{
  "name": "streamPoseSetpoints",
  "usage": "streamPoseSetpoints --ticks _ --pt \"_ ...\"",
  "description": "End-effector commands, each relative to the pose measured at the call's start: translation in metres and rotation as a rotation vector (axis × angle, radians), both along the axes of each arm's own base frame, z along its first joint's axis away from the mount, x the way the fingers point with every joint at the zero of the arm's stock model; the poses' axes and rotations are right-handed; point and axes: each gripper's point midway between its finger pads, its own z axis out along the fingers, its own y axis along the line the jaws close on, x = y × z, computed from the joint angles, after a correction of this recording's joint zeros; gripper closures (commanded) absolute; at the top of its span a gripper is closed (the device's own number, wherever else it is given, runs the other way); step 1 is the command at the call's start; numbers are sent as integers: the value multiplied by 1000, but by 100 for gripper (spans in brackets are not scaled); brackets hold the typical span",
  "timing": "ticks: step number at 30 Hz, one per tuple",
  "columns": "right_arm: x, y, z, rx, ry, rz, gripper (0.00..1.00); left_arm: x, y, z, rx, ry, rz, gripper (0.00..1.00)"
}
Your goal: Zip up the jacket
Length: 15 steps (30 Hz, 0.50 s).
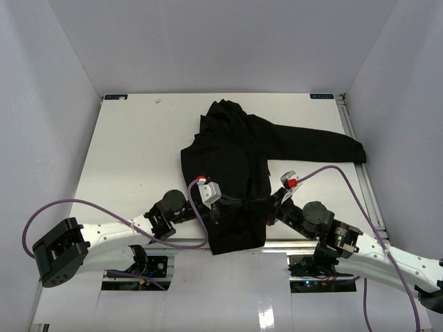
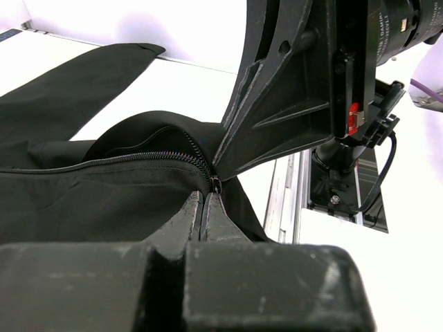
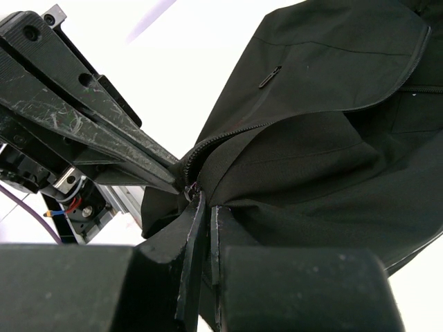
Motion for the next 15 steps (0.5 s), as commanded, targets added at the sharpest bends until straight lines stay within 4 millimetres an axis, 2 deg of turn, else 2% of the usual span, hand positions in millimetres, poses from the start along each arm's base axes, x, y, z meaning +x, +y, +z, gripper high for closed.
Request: streamPoseSetpoints --ticks 1,10,15 --pt "15 -8 63 124 -91 -87 92 -11 -5 -12 66 42 -81 100" --pt "16 -12 85 138 -116 -101 92 -8 -10 -24 123 65 -87 100" --pt "13 -18 90 148 -115 -102 92 -2 -7 -24 129 52 -52 100"
